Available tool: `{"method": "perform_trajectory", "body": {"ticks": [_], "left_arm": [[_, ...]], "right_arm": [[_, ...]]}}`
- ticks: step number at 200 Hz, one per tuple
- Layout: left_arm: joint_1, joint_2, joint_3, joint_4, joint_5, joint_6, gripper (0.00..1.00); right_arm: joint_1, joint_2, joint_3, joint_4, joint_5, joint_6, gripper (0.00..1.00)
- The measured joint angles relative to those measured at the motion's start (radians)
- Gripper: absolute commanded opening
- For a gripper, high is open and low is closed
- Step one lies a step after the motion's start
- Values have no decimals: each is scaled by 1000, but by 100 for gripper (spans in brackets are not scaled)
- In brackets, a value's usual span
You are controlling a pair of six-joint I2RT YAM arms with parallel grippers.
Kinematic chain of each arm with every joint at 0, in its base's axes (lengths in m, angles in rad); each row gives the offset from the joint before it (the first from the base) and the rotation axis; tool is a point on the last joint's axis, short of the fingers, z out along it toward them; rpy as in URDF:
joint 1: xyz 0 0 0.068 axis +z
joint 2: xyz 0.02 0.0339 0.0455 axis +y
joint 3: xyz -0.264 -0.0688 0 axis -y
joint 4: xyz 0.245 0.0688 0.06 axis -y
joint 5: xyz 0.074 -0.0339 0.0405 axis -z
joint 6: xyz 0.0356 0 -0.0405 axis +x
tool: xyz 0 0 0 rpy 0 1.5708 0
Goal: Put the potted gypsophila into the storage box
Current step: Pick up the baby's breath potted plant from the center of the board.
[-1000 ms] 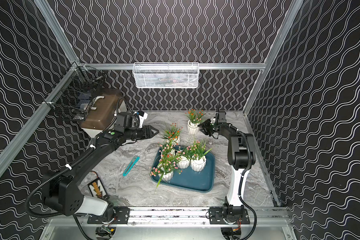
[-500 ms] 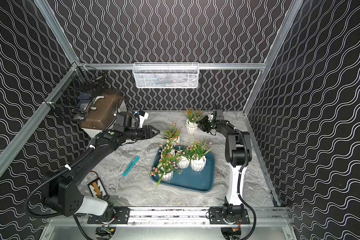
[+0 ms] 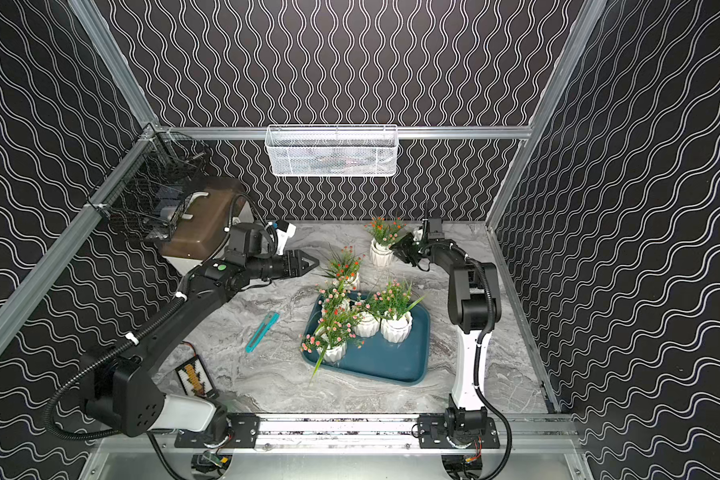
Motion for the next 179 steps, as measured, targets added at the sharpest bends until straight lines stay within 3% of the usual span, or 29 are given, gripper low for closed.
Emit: {"method": "perform_trajectory", "body": {"ticks": [179], "left_arm": [[-1, 3, 0, 0, -2, 0, 54]], "right_arm": [[6, -76, 0, -156, 89, -50, 0]]}}
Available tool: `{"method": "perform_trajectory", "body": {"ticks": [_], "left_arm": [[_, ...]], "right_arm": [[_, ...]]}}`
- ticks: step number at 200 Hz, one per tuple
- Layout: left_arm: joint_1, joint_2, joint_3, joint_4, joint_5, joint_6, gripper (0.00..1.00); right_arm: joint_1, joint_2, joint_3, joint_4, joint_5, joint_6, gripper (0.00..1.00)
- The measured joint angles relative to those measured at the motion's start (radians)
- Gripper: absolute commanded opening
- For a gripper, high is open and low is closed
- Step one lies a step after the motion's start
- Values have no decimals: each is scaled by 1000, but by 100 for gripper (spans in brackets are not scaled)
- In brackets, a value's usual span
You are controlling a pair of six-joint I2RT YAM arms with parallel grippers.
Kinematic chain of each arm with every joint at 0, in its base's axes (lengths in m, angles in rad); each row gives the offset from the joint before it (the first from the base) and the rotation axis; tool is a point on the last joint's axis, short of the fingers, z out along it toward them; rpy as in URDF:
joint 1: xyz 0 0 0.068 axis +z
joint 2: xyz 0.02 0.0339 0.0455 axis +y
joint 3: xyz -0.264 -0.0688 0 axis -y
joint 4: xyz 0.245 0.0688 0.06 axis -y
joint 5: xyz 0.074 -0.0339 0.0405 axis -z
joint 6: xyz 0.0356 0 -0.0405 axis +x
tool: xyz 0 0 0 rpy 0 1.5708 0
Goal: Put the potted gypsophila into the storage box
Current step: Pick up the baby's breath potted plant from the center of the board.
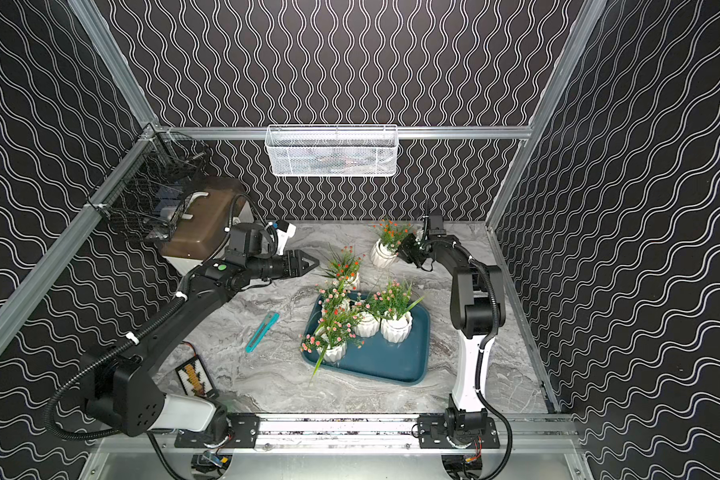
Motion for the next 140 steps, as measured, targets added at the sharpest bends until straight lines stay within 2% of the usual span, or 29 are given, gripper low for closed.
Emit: {"method": "perform_trajectory", "body": {"ticks": [86, 140], "left_arm": [[0, 7, 0, 0, 0, 0, 54], [0, 7, 0, 0, 0, 0, 54]], "right_arm": [[-2, -85, -13, -28, 22, -12, 0], [-5, -193, -48, -57, 41, -38, 0]]}}
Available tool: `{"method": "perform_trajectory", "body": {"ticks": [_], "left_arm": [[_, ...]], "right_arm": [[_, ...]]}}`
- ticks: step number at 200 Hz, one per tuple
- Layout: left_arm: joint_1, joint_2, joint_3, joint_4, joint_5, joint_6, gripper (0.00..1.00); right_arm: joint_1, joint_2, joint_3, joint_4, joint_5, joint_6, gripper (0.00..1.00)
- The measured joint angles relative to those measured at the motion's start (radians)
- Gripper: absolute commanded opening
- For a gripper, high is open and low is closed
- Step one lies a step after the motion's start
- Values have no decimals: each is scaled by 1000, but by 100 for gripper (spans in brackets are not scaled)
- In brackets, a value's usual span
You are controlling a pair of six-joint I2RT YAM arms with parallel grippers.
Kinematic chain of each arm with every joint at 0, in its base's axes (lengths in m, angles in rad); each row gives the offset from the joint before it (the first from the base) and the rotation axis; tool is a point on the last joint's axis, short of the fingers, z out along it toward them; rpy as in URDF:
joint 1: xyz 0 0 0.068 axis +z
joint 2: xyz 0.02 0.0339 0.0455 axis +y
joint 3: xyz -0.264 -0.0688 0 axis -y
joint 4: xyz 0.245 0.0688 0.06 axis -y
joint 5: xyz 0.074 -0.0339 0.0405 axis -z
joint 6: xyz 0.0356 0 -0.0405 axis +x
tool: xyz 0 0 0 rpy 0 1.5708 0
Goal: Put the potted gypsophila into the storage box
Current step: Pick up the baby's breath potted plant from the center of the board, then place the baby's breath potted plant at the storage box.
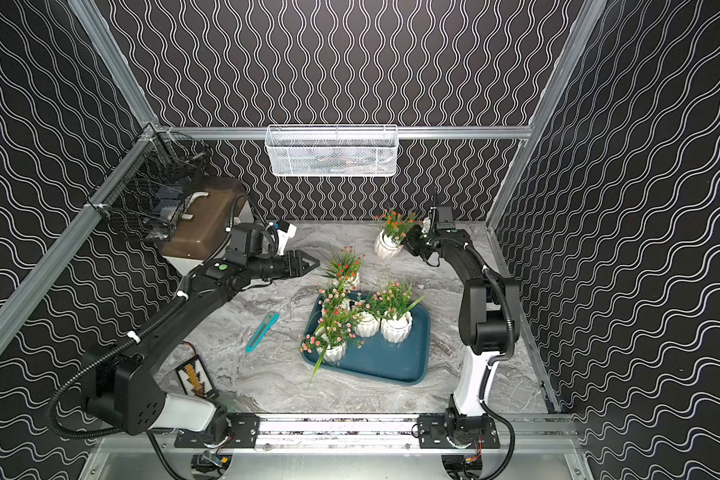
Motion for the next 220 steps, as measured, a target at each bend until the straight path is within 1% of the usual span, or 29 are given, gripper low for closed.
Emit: {"method": "perform_trajectory", "body": {"ticks": [68, 137, 201, 220], "left_arm": [[-2, 24, 5, -6, 3, 2, 54], [-11, 26, 12, -12, 3, 3, 54], [-20, 39, 18, -28, 0, 4, 54], [-23, 39, 18, -29, -3, 5, 54]], "right_arm": [[-5, -116, -52, -34, 1, -7, 0], [-20, -214, -146, -58, 23, -25, 0], [-52, -247, -178, -70, 27, -42, 0], [-74, -250, -197, -72, 45, -50, 0]]}}
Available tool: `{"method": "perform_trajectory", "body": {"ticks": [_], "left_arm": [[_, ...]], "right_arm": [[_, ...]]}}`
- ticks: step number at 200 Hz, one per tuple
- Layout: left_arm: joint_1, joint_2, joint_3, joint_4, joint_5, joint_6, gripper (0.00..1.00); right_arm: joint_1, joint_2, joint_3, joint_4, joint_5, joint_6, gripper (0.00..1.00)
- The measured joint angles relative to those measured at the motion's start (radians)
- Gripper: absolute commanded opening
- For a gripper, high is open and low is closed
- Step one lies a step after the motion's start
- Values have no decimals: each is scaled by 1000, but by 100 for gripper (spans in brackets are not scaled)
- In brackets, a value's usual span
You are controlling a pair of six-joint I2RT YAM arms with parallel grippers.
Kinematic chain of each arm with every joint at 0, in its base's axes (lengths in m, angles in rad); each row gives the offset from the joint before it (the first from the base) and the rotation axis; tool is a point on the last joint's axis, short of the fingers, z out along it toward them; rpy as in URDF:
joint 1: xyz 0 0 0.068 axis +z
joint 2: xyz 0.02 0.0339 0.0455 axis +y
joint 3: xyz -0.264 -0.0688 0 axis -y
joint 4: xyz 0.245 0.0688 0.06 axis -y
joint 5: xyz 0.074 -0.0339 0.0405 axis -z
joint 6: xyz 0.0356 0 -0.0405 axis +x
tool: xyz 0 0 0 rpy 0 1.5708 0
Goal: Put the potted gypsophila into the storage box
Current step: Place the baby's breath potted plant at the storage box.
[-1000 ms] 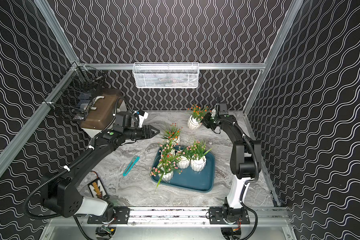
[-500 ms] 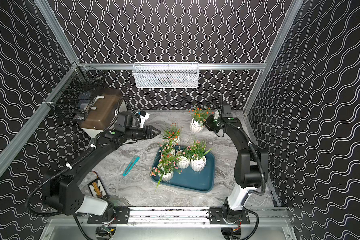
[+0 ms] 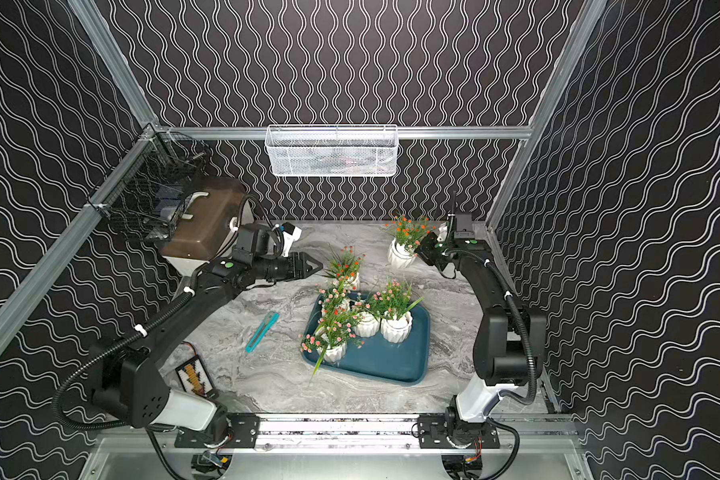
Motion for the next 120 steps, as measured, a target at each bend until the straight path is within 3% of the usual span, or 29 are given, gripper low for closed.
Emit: {"method": "perform_trajectory", "body": {"ticks": [120], "left_arm": [[-12, 0, 0, -14, -2, 18, 54]], "right_arm": [[-108, 103, -80, 3, 27, -29, 0]]}}
